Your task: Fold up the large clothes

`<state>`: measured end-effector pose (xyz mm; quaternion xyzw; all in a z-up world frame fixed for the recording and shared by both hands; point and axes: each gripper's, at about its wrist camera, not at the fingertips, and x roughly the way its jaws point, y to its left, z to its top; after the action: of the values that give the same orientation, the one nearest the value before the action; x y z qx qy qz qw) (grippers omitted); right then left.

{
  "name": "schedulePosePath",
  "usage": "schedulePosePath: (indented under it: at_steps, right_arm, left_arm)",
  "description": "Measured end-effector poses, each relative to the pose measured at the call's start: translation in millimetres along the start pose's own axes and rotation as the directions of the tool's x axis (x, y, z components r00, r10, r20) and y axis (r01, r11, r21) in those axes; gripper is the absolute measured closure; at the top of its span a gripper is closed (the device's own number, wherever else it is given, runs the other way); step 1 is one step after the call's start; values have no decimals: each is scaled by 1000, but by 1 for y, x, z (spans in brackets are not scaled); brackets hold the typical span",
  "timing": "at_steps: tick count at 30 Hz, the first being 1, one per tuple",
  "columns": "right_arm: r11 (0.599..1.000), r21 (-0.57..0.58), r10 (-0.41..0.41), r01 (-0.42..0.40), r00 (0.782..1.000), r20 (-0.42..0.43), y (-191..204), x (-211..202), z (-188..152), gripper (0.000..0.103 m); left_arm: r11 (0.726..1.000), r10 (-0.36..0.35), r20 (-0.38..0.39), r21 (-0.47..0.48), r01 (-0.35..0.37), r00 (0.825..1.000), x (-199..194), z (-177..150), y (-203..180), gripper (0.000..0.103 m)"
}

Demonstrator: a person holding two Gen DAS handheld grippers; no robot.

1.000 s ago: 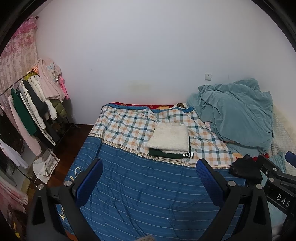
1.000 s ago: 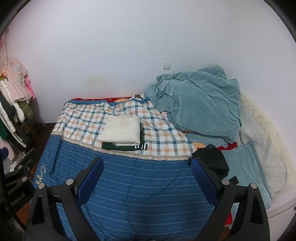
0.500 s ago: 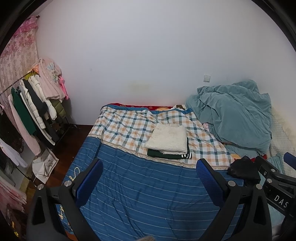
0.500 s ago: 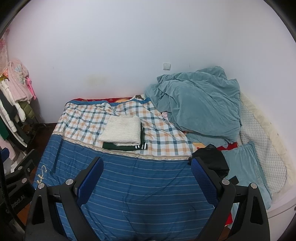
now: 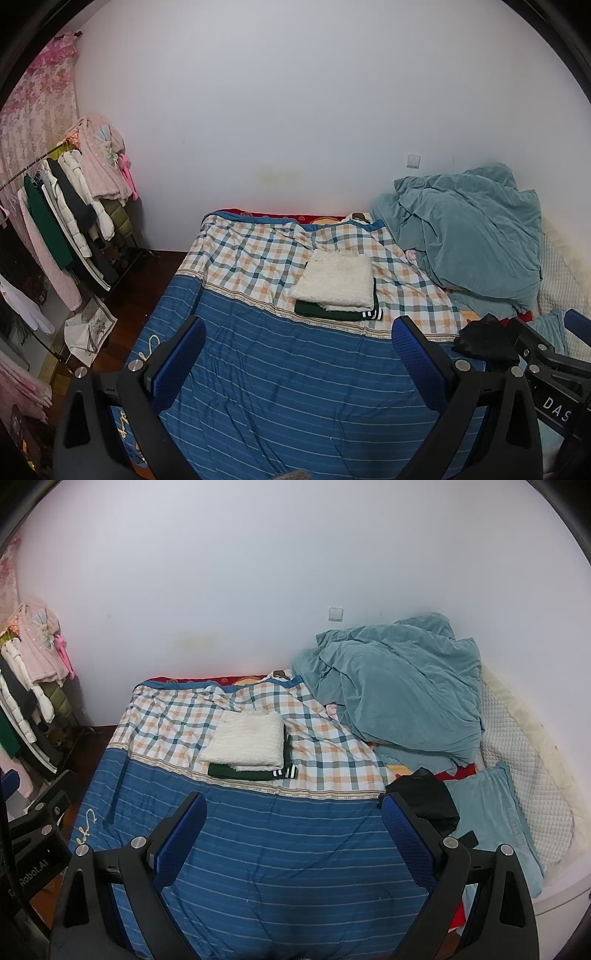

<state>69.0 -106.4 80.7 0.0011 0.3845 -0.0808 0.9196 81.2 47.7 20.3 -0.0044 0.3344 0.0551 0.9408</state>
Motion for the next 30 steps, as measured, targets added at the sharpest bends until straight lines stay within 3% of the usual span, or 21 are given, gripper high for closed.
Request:
schedulePosePath:
  at_steps: [30]
  right_arm:
    - [1000, 0, -3, 3, 1000, 13, 15, 0, 6, 6]
  left_arm:
    - [1000, 0, 5, -3, 0, 1000, 1, 4, 1, 0]
